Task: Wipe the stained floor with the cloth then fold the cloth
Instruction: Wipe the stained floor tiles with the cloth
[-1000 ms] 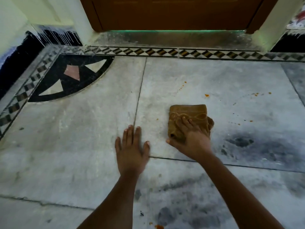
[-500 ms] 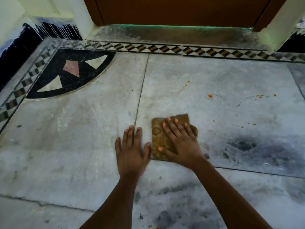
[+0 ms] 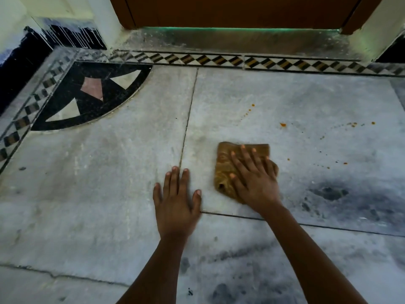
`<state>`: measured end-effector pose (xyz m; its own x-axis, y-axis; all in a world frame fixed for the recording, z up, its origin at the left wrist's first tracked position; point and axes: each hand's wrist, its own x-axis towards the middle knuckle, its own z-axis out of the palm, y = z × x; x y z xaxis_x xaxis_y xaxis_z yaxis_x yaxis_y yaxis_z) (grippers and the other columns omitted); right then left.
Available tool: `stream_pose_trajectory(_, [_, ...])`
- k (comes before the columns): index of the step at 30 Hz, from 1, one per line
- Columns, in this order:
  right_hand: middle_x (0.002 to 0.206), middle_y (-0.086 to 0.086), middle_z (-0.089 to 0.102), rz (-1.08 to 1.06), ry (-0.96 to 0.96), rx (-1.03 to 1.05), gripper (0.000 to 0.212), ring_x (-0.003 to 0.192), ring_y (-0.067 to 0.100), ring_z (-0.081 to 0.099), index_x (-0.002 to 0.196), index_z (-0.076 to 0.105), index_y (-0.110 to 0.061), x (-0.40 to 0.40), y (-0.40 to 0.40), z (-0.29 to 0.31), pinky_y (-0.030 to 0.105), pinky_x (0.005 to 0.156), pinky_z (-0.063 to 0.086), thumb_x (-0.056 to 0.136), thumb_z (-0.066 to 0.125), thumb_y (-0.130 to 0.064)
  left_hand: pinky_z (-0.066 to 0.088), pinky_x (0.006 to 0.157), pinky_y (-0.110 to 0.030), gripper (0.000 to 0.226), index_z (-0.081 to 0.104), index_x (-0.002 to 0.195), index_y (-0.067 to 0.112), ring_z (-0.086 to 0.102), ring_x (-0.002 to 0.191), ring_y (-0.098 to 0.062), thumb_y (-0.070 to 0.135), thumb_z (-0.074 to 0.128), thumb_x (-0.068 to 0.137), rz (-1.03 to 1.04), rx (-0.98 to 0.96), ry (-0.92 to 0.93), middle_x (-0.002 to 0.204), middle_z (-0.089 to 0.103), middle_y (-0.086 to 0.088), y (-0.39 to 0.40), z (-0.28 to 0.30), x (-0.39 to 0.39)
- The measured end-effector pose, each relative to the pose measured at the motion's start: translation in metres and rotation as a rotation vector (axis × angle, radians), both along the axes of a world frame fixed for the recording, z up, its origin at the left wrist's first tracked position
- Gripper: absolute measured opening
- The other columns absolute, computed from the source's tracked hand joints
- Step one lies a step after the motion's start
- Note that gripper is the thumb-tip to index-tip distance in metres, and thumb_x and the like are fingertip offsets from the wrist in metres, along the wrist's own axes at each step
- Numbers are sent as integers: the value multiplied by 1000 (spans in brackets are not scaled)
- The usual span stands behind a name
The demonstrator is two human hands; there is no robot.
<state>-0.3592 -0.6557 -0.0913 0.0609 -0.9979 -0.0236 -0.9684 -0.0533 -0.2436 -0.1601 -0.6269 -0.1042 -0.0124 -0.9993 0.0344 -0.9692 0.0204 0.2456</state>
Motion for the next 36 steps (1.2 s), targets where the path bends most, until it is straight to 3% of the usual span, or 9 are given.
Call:
stream_pose_trajectory(4, [158,0,8,-186,-14,69,61,145,24,4,147,21,-31,16,-34,2,45,114,-1,90,15,-51,15,115,-46,63,31,145,22,24,142,-21,51,25,90,4,11,-19,152,30,-6,1,0,-1])
stream_pose_trajectory(7, [159,1,2,-86,-14,85,56,145,24,-2,149,14,-29,44,-58,4,46,115,-4,96,20,-46,14,115,-46,63,30,146,22,24,142,-21,51,24,90,7,14,-42,152,30,-6,0,-1,-1])
stream_pose_trajectory(13, [156,2,20,-175,-26,-10,63,144,27,16,145,30,-29,15,11,-2,47,114,7,87,12,-48,13,115,-44,63,31,146,23,22,142,-19,52,25,90,-2,-8,-6,153,29,-4,1,-1,0])
stream_pose_trajectory(17, [159,2,1,-334,-30,93,56,145,26,-2,149,13,-29,23,-38,-1,47,115,-5,96,19,-45,13,115,-46,64,29,146,22,22,142,-20,52,23,90,3,3,-20,153,28,-5,0,-2,-1])
stream_pose_trajectory(23, [158,1,11,-41,-23,0,54,145,26,7,148,20,-30,28,-14,-2,44,114,0,95,21,-42,12,115,-46,64,29,146,23,20,143,-20,53,22,90,-3,4,-19,154,27,-5,0,-2,0])
stream_pose_trajectory(26, [157,1,16,-230,-17,-11,62,144,27,12,146,24,-31,-6,22,-3,43,114,2,88,13,-48,12,115,-45,64,31,146,22,20,143,-20,52,23,90,-2,2,-15,153,27,-5,1,-1,0])
stream_pose_trajectory(30, [158,4,6,-419,-52,59,58,145,29,1,149,17,-28,-3,-31,-3,48,114,-3,93,21,-44,9,115,-44,66,27,147,23,17,144,-19,54,21,89,-4,21,-22,155,24,-4,1,-1,-1])
stream_pose_trajectory(33, [159,6,2,-329,-73,70,54,145,30,-2,149,12,-26,18,-59,-1,49,114,-5,98,23,-40,9,115,-44,66,26,147,23,17,144,-20,54,20,89,-6,32,-43,155,23,-4,0,0,-1])
stream_pose_trajectory(36, [156,6,20,-171,-42,-37,58,143,31,14,146,27,-24,13,-17,-6,46,114,4,92,16,-41,10,115,-45,66,26,147,24,17,144,-19,55,20,89,-7,25,-28,155,23,-3,1,-1,0])
